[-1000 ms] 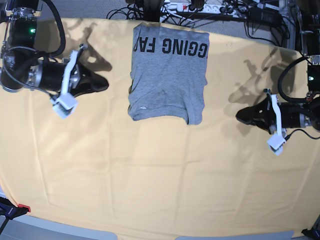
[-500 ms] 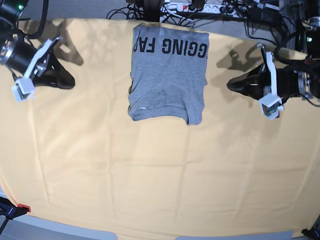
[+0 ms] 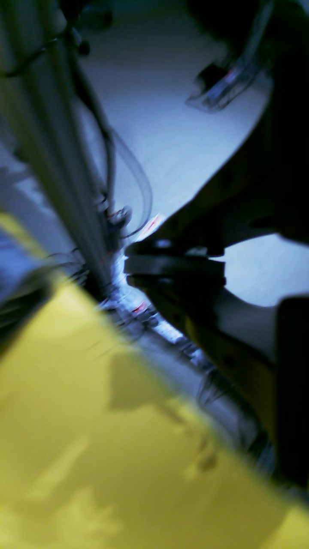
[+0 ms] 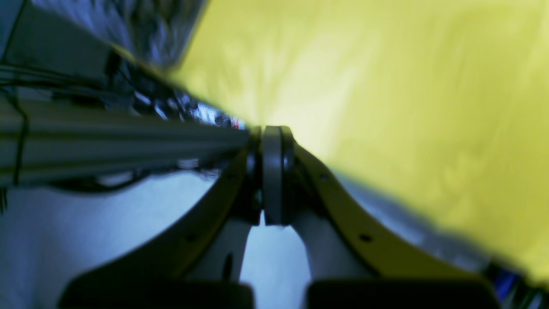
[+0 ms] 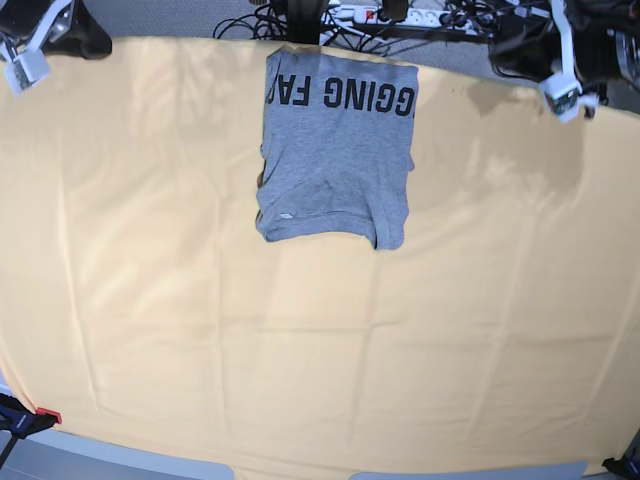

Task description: Layout the t-shirt on the table in an organized manner, then fold the t-shirt properly

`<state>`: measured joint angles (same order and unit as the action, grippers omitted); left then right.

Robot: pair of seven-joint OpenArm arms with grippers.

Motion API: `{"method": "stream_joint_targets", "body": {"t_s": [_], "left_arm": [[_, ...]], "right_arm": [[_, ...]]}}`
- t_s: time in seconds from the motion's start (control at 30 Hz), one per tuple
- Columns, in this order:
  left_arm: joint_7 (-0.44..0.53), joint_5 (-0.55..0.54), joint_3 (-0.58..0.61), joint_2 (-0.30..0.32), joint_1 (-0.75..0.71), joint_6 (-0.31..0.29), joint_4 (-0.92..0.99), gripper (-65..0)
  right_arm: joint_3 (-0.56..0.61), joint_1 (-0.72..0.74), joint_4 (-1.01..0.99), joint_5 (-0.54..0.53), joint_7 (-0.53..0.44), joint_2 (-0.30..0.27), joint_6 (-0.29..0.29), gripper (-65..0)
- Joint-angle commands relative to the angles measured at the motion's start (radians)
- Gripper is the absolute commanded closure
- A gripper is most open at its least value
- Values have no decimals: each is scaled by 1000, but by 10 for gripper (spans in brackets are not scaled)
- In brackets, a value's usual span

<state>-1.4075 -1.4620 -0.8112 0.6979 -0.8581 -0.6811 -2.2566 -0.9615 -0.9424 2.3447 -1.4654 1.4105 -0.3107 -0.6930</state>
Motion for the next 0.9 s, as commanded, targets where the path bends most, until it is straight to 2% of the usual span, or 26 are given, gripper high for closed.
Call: {"method": "stream_joint_targets", "body": {"t_s": [0.0, 0.17, 0.3, 0.4, 0.43, 0.53, 0.6, 0.67, 0.87], "left_arm": [[11, -22, -32, -5, -56, 5, -14, 0], [11, -22, -66, -109, -243, 0, -10, 0], [11, -22, -48, -193, -318, -17, 47, 0], [11, -22, 27, -205, -315, -17, 143, 0], [11, -10, 63, -204, -303, -17, 179, 0], [11, 120, 183, -205, -233, -17, 307, 0], [60, 209, 259, -205, -170, -17, 413, 0], [147, 300, 329, -205, -101, -17, 536, 0], [435, 548, 526, -208, 113, -17, 952, 0]], "right_arm": [[-19, -42, 11, -18, -14, 4, -5, 0], [-6, -180, 11, -18, -14, 63, -5, 0], [82, -226, -145, -18, -14, 66, -5, 0], [190, -201, -314, -18, -14, 50, -5, 0], [228, -185, -373, 18, -14, 43, -5, 0], [342, -116, -547, 142, -14, 16, -5, 0], [410, -57, -660, 221, -14, -7, -5, 0], [475, 8, -775, 303, -61, -30, -5, 0], [631, 193, -1107, 587, -344, -52, -5, 0]]}}
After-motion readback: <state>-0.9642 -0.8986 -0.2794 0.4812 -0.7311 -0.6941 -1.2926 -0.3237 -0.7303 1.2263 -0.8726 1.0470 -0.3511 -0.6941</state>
